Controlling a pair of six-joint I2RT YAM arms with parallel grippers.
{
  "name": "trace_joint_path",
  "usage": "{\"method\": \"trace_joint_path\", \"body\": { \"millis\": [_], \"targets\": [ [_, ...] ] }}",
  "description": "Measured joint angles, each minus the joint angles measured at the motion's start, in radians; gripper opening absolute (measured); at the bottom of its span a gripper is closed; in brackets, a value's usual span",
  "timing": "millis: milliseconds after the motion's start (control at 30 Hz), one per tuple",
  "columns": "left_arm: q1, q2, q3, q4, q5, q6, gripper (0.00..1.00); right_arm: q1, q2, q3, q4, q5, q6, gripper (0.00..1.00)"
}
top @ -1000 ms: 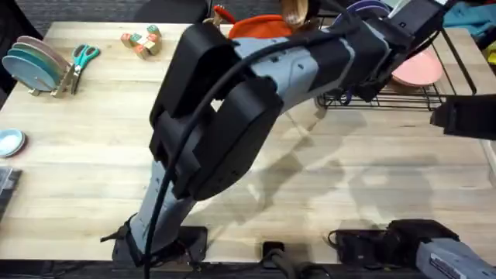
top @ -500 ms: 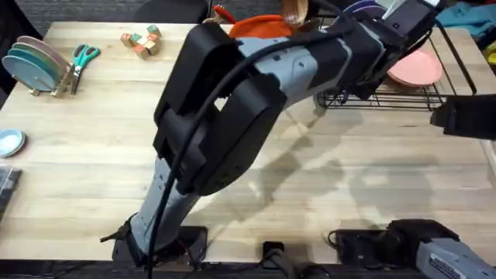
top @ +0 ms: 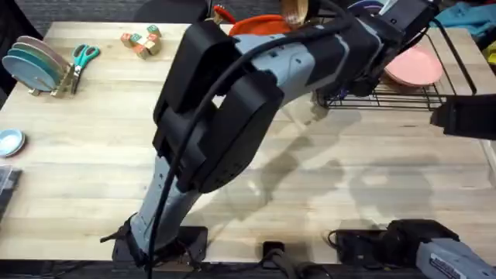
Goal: Pick up the cup on the table and put them onto the rack.
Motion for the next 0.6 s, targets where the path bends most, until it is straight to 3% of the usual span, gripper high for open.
{"method": "trace_joint_path", "body": {
  "millis": [600],
  "targets": [
    [-0.030,0.008,0.090,-0.072,0.019,0.000,0.478,0.000,0.000,0.000,0.000,0.000,0.000,0.992]
  ]
}}
